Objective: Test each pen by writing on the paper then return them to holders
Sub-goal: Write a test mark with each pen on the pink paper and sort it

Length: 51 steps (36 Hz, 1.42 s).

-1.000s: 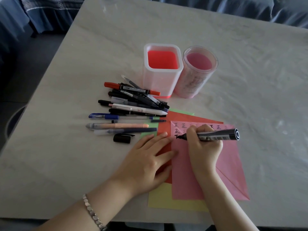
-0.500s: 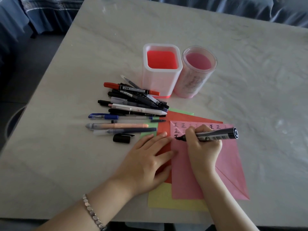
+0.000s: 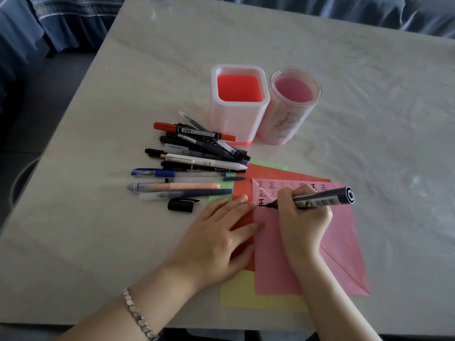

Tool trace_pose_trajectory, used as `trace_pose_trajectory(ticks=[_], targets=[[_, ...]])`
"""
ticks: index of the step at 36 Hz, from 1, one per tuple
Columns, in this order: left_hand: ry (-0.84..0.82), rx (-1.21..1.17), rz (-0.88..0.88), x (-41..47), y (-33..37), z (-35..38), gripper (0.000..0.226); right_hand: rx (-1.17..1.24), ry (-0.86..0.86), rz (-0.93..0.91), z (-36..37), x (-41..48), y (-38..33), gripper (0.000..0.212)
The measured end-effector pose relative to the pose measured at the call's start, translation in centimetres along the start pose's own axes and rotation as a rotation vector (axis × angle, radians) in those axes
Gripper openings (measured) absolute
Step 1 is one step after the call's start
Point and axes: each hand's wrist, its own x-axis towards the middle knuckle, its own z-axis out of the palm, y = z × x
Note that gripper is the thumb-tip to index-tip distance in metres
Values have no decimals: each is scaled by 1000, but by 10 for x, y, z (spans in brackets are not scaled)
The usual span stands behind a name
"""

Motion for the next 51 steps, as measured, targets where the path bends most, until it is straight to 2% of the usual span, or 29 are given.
trace_pose_trajectory(ticks=[3, 10, 13, 17, 22, 25, 28, 33, 36, 38, 41, 45, 47, 49, 51], targets=[[7, 2, 7, 0, 0, 0, 34, 108, 43, 86, -1, 1, -4, 26], [55, 11, 29, 0, 1, -3, 32, 276, 71, 217, -13, 1, -18, 29], [156, 46, 44, -3, 0, -8, 28, 268, 0, 275, -22, 4, -18, 24], [269, 180, -57, -11, -8, -23, 20, 230, -95, 309, -36, 5, -21, 23], [162, 332, -128, -22, -31, -48, 22, 205, -215, 328, -52, 5, -28, 21], [155, 300, -124, -30, -42, -53, 7, 202, -253, 325, -57, 4, -33, 19], [141, 203, -218, -35, -40, -58, 31, 227, -265, 339, -60, 3, -38, 21], [181, 92, -410, -42, -37, -60, 27, 259, -298, 360, -62, 1, -44, 23], [186, 111, -394, -41, -38, -59, 24, 280, -320, 370, -60, -1, -48, 21], [219, 112, -340, -36, -33, -62, 14, 295, -332, 369, -58, -1, -53, 21], [298, -87, -349, -22, -13, -74, 9, 347, -338, 334, -56, 0, -64, 21], [353, -736, -540, 0, 21, -90, 13, 537, -371, 384, -60, 5, -83, 21], [385, -858, -556, 9, 30, -95, 7, 723, -434, 414, -64, 7, -92, 32], [384, -933, -534, 15, 38, -96, 19, 856, -459, 434, -67, 8, -99, 39], [367, -947, -499, 17, 40, -94, 31, 886, -448, 457, -70, 10, -104, 34]])
